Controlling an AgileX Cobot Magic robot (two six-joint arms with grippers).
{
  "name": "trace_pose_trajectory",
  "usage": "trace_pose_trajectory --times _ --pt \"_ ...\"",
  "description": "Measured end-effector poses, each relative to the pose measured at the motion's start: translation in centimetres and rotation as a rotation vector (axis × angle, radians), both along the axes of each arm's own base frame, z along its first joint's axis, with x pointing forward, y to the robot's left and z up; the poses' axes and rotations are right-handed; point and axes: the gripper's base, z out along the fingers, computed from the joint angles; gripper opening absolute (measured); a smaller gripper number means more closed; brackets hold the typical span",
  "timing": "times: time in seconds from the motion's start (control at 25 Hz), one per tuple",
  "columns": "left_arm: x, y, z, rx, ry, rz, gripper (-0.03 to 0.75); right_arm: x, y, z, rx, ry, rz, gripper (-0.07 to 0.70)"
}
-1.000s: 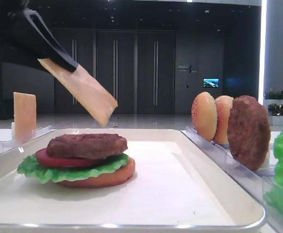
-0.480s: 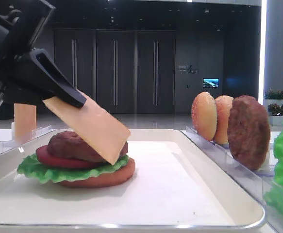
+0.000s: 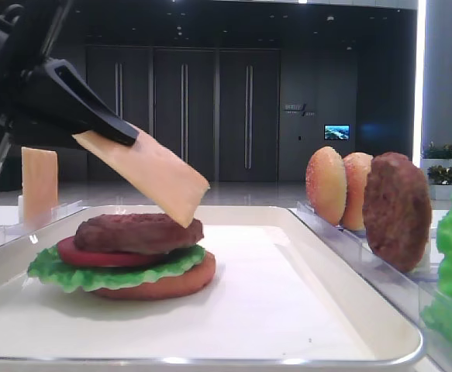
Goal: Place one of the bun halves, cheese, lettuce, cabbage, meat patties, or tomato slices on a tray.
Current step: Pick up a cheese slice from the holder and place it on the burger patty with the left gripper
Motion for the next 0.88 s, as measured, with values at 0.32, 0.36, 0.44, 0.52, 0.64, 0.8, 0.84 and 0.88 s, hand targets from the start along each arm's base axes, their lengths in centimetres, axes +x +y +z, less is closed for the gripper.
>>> trace_pose_trajectory --times 0.32,0.36,0.44,0.52,0.64,0.8,0.84,0.88 --pt "0.2 1.0 0.0 0.007 -0.011 -0.01 0.024 0.0 0.0 0.0 0.0 0.0 0.0 0.291" --pt "0.1 1.0 0.0 0.009 -0.012 -0.013 0.024 0.0 0.0 0.0 0.0 0.0 0.0 0.291" --pt "0.1 1.0 -0.1 0.012 -0.015 -0.019 0.024 0.0 0.0 0.0 0.0 0.0 0.0 0.291" --pt "0.1 1.0 -0.2 0.032 -0.019 -0.024 0.024 0.0 0.0 0.0 0.0 0.0 0.0 0.291" --pt "0.1 1.2 -0.5 0.069 -0.016 -0.023 0.024 0.0 0.0 0.0 0.0 0.0 0.0 0.291" --pt "0.1 1.3 -0.6 0.087 -0.016 -0.014 0.024 0.0 0.0 0.0 0.0 0.0 0.0 0.291" --pt "0.2 1.4 -0.6 0.091 -0.014 -0.013 0.024 0.0 0.0 0.0 0.0 0.0 0.0 0.291" --pt "0.2 1.4 -0.7 0.097 -0.01 -0.01 0.029 0.0 0.0 0.0 0.0 0.0 0.0 0.291"
